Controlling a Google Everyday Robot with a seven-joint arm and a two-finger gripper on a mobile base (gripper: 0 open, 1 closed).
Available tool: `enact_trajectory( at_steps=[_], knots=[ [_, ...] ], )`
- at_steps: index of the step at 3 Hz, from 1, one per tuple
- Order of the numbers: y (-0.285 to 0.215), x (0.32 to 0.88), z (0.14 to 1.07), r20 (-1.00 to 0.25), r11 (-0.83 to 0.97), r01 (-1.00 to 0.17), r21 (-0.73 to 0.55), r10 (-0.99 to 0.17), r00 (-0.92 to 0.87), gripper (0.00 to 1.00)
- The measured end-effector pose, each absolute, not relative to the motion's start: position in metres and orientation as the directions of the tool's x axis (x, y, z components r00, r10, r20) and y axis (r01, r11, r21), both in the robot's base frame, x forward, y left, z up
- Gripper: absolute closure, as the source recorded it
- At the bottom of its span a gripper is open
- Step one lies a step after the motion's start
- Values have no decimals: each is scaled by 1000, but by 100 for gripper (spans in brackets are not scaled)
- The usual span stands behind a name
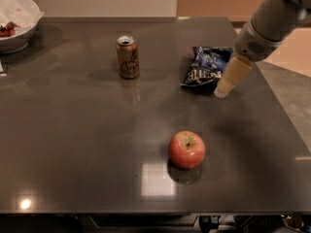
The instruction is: Pick blue chip bag
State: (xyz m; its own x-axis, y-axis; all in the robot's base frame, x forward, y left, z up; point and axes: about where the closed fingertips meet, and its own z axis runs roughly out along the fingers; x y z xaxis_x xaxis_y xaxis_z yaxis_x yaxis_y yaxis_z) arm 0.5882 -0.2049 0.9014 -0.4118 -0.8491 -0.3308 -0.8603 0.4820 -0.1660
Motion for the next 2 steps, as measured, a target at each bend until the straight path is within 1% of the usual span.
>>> enact_trajectory(
  at_steps=[2],
  knots=[
    [-197,634,864,-377,560,-819,-120,-789,-485,0]
  ],
)
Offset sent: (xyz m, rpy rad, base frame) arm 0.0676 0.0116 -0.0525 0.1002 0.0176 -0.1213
